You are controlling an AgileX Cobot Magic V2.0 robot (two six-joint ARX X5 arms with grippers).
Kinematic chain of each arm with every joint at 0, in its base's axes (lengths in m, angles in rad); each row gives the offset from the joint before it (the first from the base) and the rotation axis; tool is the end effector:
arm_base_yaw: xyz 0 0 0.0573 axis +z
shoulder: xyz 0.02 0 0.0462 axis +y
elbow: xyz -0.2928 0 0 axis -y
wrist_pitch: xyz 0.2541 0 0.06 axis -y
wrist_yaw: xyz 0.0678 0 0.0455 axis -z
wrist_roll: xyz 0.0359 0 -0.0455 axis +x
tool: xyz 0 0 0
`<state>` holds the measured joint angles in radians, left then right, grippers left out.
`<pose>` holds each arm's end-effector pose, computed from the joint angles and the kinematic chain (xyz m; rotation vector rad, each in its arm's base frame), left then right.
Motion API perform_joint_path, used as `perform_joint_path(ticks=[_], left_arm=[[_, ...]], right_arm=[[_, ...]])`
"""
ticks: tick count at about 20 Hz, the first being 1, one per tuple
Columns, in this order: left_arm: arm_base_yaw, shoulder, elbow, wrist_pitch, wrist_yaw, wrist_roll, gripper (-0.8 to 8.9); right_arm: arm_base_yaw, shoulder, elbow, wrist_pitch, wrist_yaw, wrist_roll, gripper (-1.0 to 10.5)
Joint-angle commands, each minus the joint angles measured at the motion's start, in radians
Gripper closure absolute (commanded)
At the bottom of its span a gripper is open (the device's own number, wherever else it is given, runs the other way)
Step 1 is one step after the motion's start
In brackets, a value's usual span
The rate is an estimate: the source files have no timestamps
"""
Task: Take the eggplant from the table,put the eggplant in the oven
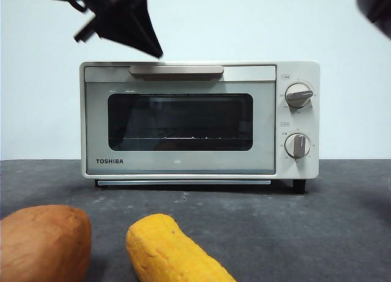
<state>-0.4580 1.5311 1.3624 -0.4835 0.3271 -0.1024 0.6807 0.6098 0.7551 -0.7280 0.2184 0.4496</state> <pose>0.3087 -0.1650 0.3508 -0.0498 0.7052 -0.7214 0.0893 0.0623 0.3108 0.1760 0.6153 0.3193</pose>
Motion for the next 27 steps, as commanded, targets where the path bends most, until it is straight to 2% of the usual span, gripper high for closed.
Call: perform_joint_path(ticks=[1,5,18,20,27], left_arm=[[-0.022,0.055,0.052,0.009,-0.054,0.061,8.06],[-0.036,0.1,0.055,-0.016,-0.073,0.065,8.06],[-0.146,0.059,0.056,-0.312,-0.066,0.1,8.06],[-0.164,0.029,0.056,-0.358,-0.065,0.112,8.06],[-0.185,-0.142,0.056,-0.494,-0.076,0.143,8.06]], right_arm=[[0.01,-0.035,0.018,-0.021,0.029,-0.008,8.2],[0.01,-0.081,0.018,-0.053,0.071,-0.007,8.2],[0.011,-0.082,0.018,-0.051,0.064,-0.005,8.2],[0.011,-0.082,0.018,-0.029,0.034,-0.009,8.2],[0.011,-0.038,0.018,0.153,-0.167,-0.079,8.2]])
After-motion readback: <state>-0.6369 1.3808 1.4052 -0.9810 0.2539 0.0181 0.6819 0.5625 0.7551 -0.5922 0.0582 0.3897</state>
